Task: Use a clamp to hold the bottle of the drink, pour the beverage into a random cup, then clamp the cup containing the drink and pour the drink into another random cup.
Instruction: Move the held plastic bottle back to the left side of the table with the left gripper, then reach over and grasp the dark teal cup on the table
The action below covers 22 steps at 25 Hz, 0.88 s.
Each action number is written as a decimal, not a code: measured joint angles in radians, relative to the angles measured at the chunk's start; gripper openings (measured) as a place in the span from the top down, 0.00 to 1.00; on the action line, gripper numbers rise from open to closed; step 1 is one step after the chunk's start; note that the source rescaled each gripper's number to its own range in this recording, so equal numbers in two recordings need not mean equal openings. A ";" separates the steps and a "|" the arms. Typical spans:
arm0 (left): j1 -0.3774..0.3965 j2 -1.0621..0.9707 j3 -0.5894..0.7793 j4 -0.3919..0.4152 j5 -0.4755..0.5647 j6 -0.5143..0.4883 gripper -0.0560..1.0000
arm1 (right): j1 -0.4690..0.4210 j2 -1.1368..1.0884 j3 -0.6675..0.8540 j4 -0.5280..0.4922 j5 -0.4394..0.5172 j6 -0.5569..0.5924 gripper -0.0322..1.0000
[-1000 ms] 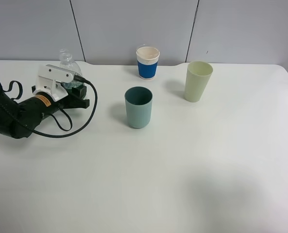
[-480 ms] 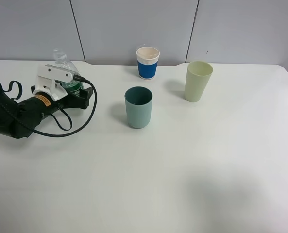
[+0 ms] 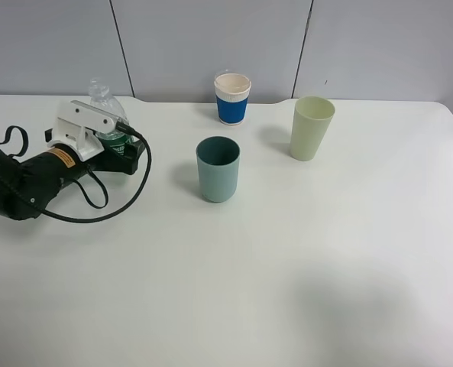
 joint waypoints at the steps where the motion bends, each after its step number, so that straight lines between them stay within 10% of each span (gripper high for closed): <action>1: 0.000 -0.022 0.017 0.000 0.000 0.000 0.02 | 0.000 0.000 0.000 0.000 0.000 0.000 0.05; 15: 0.000 -0.355 0.273 -0.027 0.017 -0.006 0.01 | 0.000 0.000 0.000 0.000 0.000 0.000 0.05; 22: 0.000 -0.670 0.322 -0.080 0.268 -0.030 0.01 | 0.000 0.000 0.000 0.000 0.000 0.000 0.05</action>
